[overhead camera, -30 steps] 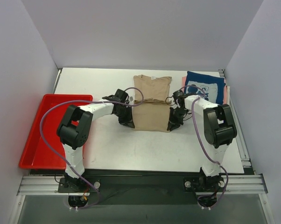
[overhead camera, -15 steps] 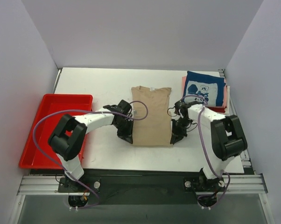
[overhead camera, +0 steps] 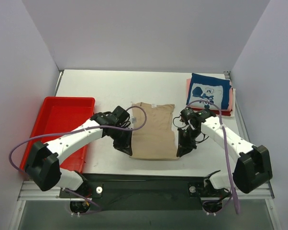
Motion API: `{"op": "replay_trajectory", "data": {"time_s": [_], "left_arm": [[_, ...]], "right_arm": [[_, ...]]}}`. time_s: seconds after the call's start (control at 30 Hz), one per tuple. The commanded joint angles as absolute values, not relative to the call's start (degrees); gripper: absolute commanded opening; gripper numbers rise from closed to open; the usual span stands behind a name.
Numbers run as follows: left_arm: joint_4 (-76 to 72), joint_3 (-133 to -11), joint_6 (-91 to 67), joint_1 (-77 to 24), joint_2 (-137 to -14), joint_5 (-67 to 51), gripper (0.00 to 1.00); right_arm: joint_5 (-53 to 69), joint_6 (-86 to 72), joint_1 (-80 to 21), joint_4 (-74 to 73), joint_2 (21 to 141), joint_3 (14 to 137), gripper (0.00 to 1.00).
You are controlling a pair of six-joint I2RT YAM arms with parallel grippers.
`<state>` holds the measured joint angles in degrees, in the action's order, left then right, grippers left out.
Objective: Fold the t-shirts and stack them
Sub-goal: Grab one side of the 2/3 rectangular tshirt with both arms, then fold the long partially folded tshirt into a neat square
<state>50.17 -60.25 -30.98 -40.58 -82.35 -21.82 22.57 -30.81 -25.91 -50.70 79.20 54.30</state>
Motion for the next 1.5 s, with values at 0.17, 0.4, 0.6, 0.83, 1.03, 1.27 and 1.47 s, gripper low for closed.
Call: {"op": "replay_trajectory", "data": {"time_s": [0.17,0.4,0.6,0.83,1.03,1.27,1.47], "left_arm": [[64.2,-65.1,-39.3,-41.4,-71.7,-21.3,0.0],[67.9,-73.8,-38.2,-40.9,-73.7,-18.4,0.0],[68.9,-80.3,-33.4,-39.7,-79.8,-16.3,0.0],[65.7,-81.9,-29.7,-36.5,-83.5,-16.4,0.0],[63.5,-84.2,-26.2,-32.5,-87.9,-17.7,0.0],[62.8,-88.2,-22.1,-28.0,-93.9,-19.5,0.0],[61.4,-90.3,-19.8,-25.8,-99.8,-21.1,0.0]], "right_arm": [[19.5,-35.7,-26.5,-70.4,69.9,62.9,0.0],[15.1,-36.8,-25.8,-74.0,71.1,73.6,0.0],[11.6,-34.7,-23.5,-72.4,75.2,77.2,0.0],[11.1,-32.3,-19.3,-68.7,79.6,81.2,0.0],[10.1,-29.9,-17.7,-66.3,85.6,86.7,0.0],[9.4,-27.5,-17.1,-65.5,94.4,94.4,0.0],[8.8,-25.8,-16.2,-64.4,100.8,99.5,0.0]]}}
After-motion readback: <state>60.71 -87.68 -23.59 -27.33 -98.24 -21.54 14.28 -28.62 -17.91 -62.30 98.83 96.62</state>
